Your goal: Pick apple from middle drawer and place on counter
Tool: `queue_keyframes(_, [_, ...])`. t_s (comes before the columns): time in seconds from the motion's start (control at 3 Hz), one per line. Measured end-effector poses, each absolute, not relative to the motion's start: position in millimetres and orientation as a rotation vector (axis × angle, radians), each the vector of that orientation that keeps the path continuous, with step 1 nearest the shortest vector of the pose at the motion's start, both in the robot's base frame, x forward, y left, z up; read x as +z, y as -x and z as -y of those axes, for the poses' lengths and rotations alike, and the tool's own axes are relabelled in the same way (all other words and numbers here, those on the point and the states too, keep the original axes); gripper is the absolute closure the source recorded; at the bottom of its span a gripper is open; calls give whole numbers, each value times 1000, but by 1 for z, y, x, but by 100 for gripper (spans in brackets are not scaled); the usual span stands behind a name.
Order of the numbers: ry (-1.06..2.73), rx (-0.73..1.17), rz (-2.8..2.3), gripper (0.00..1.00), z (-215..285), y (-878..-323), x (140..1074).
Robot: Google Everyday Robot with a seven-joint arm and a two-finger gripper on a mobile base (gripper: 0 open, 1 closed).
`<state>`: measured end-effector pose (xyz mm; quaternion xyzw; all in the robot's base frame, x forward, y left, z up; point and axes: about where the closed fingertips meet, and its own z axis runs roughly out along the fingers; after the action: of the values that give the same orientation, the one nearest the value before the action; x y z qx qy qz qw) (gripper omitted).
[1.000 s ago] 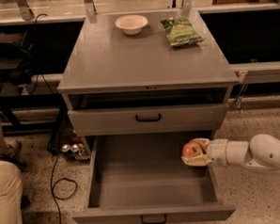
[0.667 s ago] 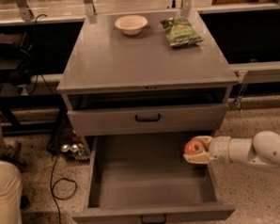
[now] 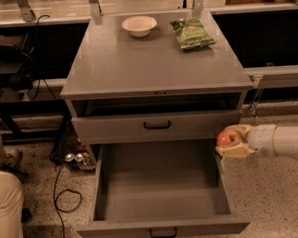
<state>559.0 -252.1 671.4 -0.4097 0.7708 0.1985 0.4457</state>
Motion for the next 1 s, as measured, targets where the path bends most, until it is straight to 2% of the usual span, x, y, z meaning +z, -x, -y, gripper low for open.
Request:
queue_keyframes(0.67, [1108,447,-1834,100,276,-557,794])
queue_keyframes(1.0, [1116,448,-1826,100,277,-557,800])
